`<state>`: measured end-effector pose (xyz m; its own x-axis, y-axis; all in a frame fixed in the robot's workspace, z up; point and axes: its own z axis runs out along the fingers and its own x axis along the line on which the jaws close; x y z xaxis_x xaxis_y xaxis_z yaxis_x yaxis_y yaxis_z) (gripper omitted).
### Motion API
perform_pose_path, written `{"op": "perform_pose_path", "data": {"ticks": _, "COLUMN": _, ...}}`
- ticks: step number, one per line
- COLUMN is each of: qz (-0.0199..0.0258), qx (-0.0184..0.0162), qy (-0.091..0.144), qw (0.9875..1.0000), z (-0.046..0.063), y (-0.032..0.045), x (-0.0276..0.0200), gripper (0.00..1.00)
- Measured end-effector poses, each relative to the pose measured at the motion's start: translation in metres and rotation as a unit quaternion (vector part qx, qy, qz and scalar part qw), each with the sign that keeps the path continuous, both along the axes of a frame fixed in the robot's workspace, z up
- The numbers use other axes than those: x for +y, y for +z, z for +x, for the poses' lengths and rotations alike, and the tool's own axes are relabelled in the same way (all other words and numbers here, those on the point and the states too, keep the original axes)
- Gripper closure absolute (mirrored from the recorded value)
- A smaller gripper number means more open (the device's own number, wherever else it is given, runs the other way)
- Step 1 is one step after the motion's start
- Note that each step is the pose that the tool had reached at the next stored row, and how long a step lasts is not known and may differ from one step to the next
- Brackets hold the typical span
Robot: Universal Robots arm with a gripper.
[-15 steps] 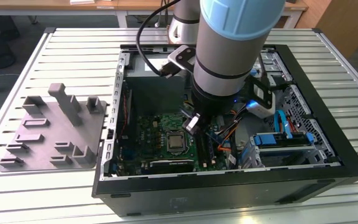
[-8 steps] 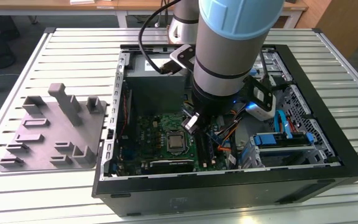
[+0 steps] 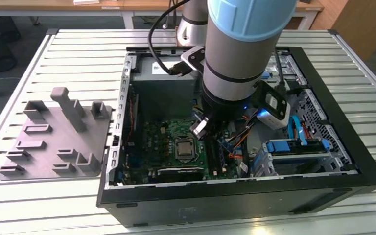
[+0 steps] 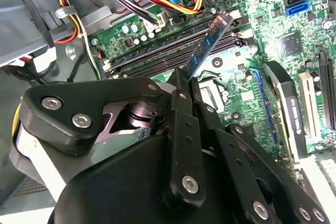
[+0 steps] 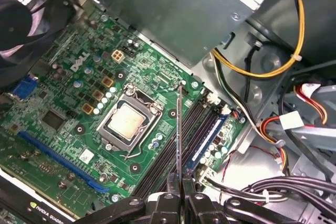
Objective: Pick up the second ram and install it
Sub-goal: 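Insert the second ram into the second slot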
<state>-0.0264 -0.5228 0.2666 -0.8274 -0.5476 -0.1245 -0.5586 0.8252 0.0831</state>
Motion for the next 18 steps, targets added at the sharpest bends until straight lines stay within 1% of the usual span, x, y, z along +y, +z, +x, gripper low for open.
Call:
{"op": "perform_pose_path", "data": {"ticks": 4, "qz": -0.0003, "qx": 0.0, "qy": -0.017, "qw": 0.9999, "z": 0.0, "y": 0.0, "x": 0.0, "gripper": 0.86}}
{"op": "perform_pose_path", "data": {"ticks": 9, "qz": -0.0008, "qx": 0.0, "qy": -0.036, "qw": 0.9993, "z": 0.0, "y": -0.0001, "x": 0.0, "gripper": 0.86}}
{"op": "perform_pose_path", "data": {"ticks": 18, "qz": -0.0023, "qx": -0.0001, "qy": -0.073, "qw": 0.9973, "z": 0.0, "y": -0.0001, "x": 0.0, "gripper": 0.86}}
